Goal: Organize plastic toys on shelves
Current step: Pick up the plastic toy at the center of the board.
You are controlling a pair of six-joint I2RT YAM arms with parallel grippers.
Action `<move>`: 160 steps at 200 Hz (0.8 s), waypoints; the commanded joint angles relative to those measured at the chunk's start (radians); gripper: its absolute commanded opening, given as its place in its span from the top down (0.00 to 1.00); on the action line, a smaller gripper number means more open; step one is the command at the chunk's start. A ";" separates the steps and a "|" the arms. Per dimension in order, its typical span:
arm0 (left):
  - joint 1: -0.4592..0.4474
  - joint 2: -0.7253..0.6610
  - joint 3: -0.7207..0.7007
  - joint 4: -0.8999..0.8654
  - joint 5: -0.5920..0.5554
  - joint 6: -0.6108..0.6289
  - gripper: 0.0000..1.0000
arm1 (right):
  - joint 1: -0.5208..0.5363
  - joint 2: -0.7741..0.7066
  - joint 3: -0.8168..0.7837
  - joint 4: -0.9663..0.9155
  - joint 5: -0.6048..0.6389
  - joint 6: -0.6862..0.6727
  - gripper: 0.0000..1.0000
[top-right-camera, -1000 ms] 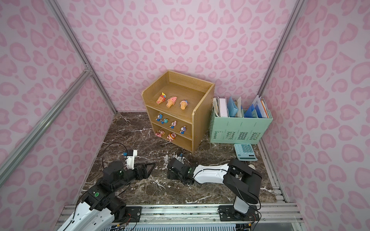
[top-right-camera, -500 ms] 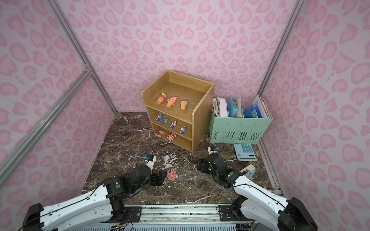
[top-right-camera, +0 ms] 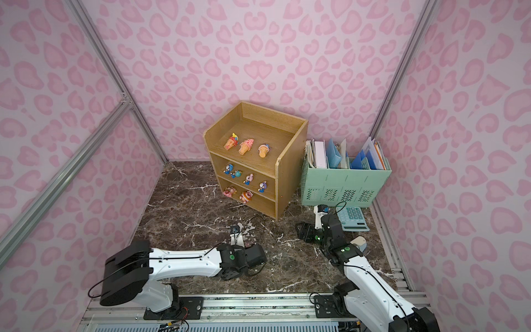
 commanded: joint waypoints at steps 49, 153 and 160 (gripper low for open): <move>0.007 0.150 0.096 -0.025 0.019 -0.039 0.17 | -0.059 -0.051 -0.028 0.019 -0.063 -0.028 0.20; 0.088 0.069 0.022 0.237 0.096 0.522 0.50 | -0.087 -0.093 -0.030 -0.018 -0.076 -0.041 0.20; 0.099 0.044 0.003 0.279 0.120 0.600 0.50 | -0.092 -0.100 -0.031 -0.022 -0.079 -0.045 0.20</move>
